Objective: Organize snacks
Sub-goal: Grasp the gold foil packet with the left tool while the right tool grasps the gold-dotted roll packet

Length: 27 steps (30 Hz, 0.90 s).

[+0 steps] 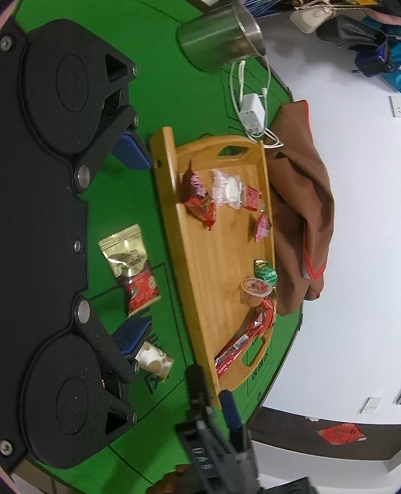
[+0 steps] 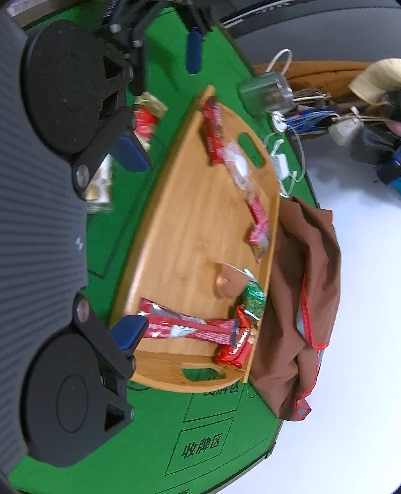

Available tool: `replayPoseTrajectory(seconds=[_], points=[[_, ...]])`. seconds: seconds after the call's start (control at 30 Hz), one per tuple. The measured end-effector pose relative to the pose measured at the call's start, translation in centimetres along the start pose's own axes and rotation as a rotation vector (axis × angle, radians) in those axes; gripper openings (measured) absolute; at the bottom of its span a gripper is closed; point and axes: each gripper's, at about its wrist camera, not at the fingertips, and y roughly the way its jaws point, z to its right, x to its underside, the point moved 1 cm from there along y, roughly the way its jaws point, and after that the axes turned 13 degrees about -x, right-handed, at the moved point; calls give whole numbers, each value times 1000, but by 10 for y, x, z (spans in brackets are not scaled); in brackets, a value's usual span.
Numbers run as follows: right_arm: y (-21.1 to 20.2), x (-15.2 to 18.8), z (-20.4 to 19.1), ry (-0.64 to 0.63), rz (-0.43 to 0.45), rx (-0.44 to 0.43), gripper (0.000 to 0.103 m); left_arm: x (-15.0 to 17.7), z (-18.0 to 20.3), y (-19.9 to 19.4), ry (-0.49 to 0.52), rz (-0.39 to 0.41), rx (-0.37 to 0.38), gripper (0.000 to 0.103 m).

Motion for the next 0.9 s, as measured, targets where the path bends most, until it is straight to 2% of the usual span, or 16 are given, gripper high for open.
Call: replayPoseTrajectory(seconds=[0.27,0.5,0.6,0.73,0.9], points=[[7,24,-12,12,-26,-76,103,8,-7,-1,-52,-23,-3,103],[20,33,-33,-51,-22,-150,102,13,-7,-2,-60,-33,-11,103],[22,35,-39,-75,-8,-125,94,13,-6,-4,-46,-31,-19,103],[22,35,-41,-101,6,-81,69,13,-4,-6,-40,-23,-17,103],[18,36,-44,-118,-3,-72,58,9,3,-2,-31,-24,-26,103]])
